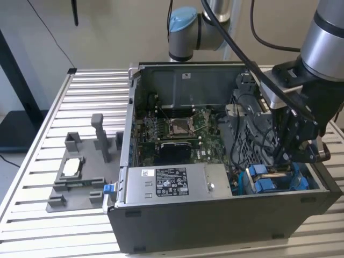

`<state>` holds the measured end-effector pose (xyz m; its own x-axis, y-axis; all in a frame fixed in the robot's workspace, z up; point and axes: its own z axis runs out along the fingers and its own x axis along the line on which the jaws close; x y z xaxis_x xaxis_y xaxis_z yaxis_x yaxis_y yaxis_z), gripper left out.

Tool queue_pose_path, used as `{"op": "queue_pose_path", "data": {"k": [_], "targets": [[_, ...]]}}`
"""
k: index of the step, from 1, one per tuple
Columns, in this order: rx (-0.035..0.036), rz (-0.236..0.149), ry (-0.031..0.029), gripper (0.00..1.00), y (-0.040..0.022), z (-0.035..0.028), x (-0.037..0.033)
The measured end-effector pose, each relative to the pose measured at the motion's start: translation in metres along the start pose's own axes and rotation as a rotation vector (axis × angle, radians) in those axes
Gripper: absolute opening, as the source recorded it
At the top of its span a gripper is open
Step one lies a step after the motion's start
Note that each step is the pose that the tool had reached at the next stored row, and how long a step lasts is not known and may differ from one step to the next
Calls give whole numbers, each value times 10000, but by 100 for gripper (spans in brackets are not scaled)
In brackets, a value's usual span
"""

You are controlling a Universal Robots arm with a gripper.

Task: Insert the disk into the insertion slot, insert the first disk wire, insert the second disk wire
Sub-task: 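Insert the second disk wire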

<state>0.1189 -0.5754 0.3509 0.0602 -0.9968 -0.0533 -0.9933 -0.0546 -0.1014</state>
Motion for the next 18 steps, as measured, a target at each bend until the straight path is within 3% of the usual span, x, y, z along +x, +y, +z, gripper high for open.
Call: {"op": "queue_pose_path", "data": {"k": [18], "targets": [[32, 182, -127, 16, -16, 70, 5]]}}
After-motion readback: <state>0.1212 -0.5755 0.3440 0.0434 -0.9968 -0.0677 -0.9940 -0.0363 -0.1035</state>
